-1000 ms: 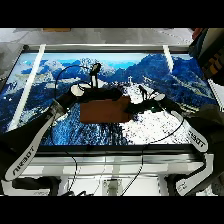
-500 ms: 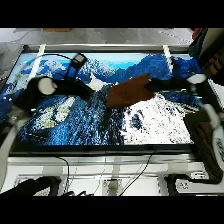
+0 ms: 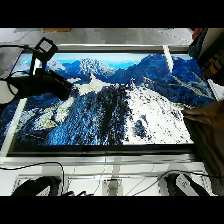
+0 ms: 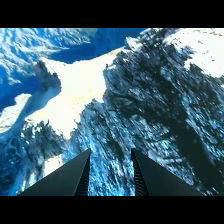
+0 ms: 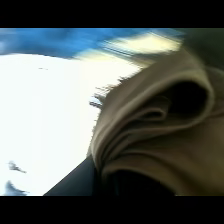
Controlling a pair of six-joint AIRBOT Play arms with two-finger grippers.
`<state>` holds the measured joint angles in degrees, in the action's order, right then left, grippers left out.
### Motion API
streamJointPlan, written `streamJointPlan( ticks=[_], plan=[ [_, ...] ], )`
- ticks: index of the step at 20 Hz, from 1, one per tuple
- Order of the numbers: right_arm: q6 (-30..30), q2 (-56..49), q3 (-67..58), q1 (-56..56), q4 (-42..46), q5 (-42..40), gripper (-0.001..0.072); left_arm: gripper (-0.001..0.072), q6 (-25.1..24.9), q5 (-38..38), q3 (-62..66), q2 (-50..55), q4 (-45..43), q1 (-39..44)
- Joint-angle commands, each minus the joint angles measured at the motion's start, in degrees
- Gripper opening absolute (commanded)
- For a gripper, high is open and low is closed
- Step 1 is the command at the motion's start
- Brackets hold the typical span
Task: Fold the clothes and pants, and hang the long-sleeved shirts on hangers.
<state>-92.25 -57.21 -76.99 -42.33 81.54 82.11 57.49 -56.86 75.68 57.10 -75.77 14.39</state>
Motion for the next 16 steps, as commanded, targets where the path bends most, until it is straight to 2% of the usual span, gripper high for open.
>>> streamJointPlan(
  ticks=[1, 2, 3, 4, 5, 9, 11, 12, 13, 16],
  plan=[
    [-5.0, 2.6, 1.4, -11.2, 12.0, 13.9, 0.001, 0.028, 0.0, -0.2, 0.0, -1.0, -0.3, -0.2],
    [-6.3, 2.7, 2.5, -12.6, 11.7, 14.1, 0.001, 0.028, 0.0, -0.2, 0.0, -1.0, -0.3, -0.2],
    [-7.5, 2.6, 3.1, -13.0, 11.7, 13.2, 0.0077, 0.028, 0.0, -0.2, 0.0, -1.0, -0.3, -0.2],
    [-8.3, 2.6, 3.1, -13.0, 11.6, 11.8, 0.0338, 0.028, 0.0, -0.2, 0.0, -1.0, -0.3, -0.2],
    [-8.7, 2.6, 3.1, -12.8, 11.1, 10.5, 0.072, 0.028, 0.0, -0.2, 0.0, -1.0, -0.3, -0.2],
    [-8.7, 2.5, 3.1, -12.6, 3.6, 5.0, 0.0666, 0.028, 0.0, -0.2, 0.0, -1.0, -0.3, -0.2],
    [-6.1, 2.5, 3.1, -9.4, -2.5, 3.0, 0.0188, 0.028, 0.0, -0.2, 0.0, -0.9, -0.3, -0.2],
    [-4.1, 2.5, 3.1, -5.7, -4.3, 2.5, 0.0084, 0.028, 0.0, -0.2, 0.0, -0.9, -0.3, -0.2],
    [-1.7, 2.5, 3.1, -0.3, -5.3, 2.4, 0.0011, 0.028, 0.0, -0.2, 0.0, -0.9, -0.3, -0.2],
    [2.5, 2.5, 3.1, 19.7, -1.8, 1.1, 0.001, 0.028, 0.0, -0.2, 0.0, -0.9, -0.3, -0.2]
  ],
)
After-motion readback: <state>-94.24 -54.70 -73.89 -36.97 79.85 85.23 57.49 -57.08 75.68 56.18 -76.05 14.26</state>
